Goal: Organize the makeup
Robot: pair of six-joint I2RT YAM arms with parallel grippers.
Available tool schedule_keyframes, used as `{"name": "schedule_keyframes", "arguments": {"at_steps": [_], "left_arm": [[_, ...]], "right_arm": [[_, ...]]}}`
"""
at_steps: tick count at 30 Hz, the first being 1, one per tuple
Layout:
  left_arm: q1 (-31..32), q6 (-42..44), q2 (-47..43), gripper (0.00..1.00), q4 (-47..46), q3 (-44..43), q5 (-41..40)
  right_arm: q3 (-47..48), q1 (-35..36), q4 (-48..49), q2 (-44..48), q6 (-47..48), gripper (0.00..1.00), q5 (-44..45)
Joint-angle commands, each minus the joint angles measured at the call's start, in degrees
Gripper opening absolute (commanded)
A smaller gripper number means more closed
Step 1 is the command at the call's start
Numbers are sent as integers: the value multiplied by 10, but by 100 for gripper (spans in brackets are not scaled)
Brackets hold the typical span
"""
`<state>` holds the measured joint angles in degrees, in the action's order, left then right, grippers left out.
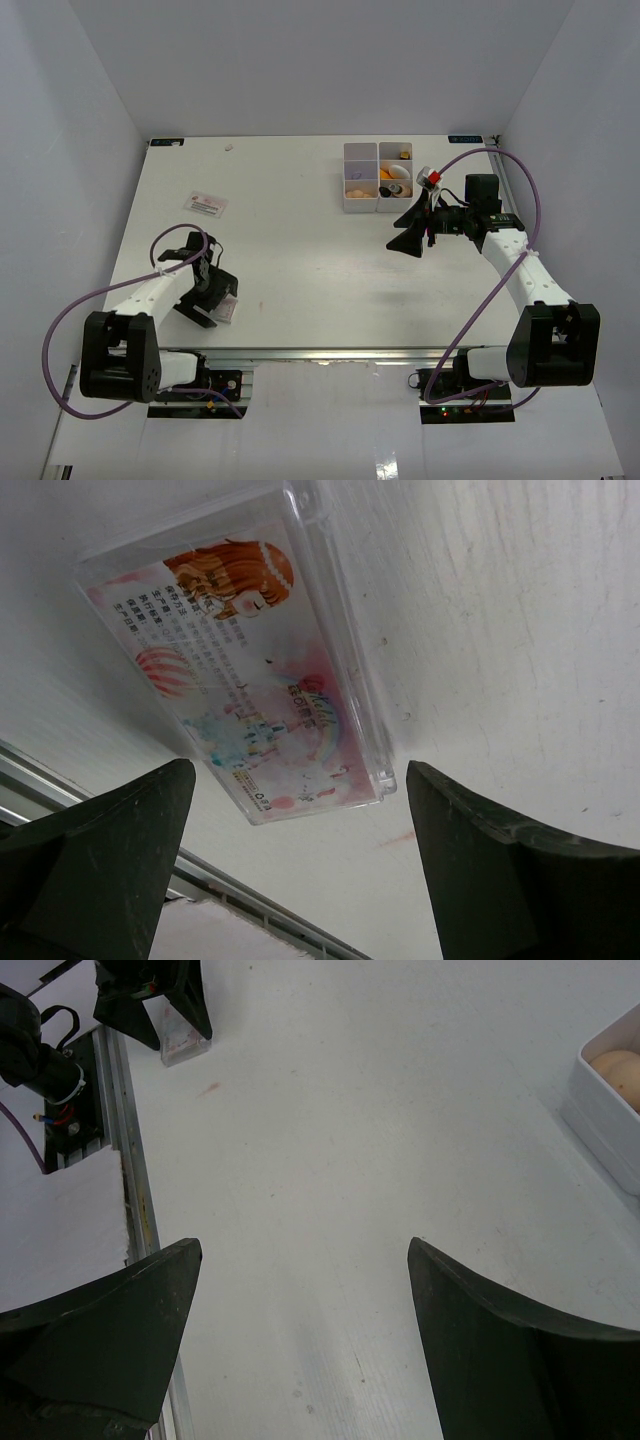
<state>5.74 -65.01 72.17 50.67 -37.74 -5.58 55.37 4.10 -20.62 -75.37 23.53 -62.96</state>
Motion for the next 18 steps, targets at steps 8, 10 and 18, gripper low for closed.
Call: {"name": "schedule_keyframes", "arguments": {"at_steps": [8,10,18], "left_arm": [[-3,-11,14,89,-19,0,-18],[-3,-10,8,81,-24,3,-17],[-1,53,-5,22,-79,3,46]], "right_arm": [[-2,-3,3,1,-4,90,-1],[-2,-4,3,3,-4,90,0],[-5,-6,3,8,-6,90,3]]}}
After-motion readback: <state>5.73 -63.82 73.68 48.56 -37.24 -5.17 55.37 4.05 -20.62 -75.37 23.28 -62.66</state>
